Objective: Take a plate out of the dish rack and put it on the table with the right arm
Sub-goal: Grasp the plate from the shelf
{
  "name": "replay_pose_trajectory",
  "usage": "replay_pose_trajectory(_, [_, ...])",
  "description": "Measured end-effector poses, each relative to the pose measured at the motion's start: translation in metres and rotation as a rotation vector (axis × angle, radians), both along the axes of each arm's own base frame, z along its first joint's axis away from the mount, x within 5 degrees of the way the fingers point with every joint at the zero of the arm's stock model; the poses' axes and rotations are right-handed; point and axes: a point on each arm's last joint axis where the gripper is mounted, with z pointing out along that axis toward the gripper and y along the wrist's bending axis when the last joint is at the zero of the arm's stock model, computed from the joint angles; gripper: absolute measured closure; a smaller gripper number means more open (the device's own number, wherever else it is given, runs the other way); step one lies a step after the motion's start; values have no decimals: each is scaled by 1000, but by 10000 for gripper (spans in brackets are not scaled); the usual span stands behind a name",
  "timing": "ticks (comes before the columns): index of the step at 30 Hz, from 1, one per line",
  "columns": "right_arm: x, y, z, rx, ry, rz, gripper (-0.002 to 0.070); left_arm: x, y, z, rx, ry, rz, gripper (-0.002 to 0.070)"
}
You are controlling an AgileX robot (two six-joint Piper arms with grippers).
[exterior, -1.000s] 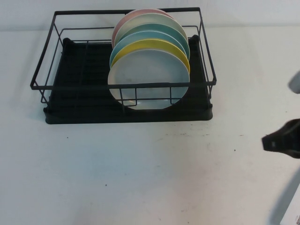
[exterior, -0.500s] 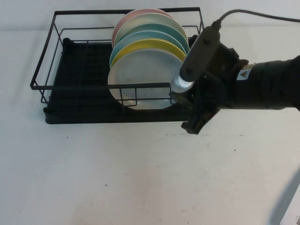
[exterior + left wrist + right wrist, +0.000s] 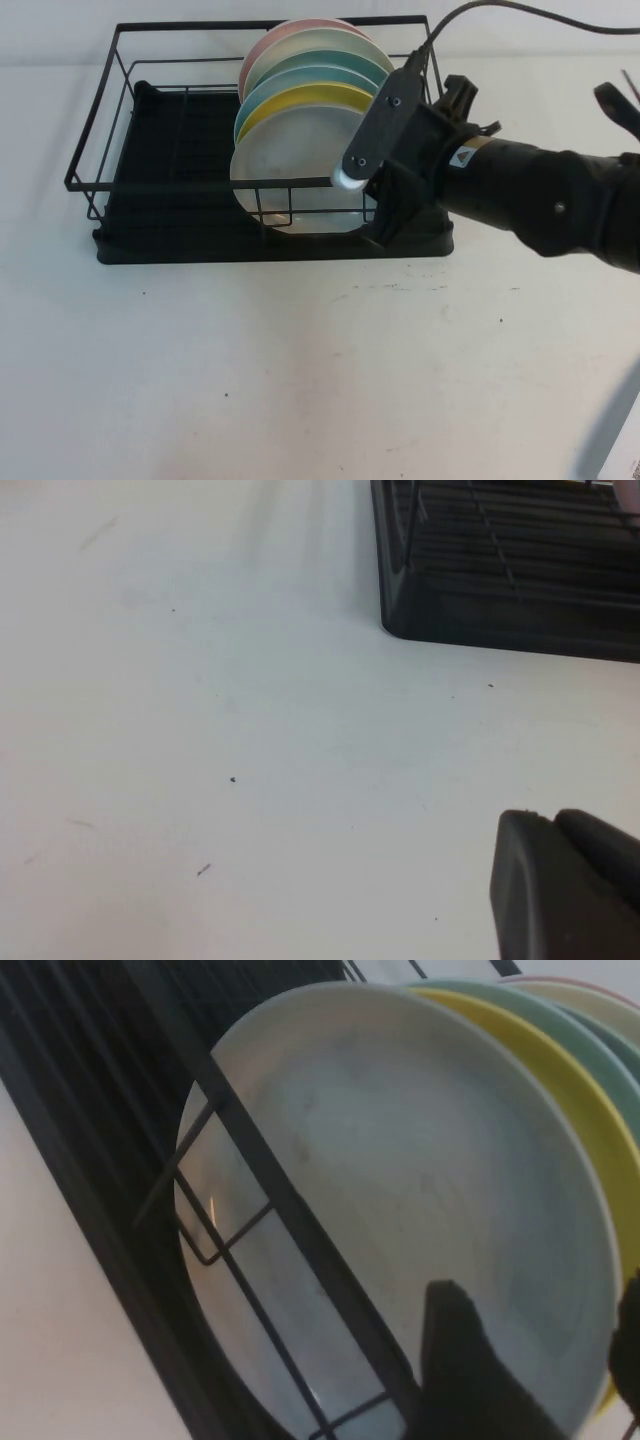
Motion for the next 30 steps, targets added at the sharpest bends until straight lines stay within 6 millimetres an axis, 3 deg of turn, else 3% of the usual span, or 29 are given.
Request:
replay_pose_trajectory(14, [40,18,18,41,-49,-10,379,0,0,0,0,0,0,678])
replay_pose_trajectory(30, [58,22,-3,-89,-43,41,379,0,0,0,0,0,0,678])
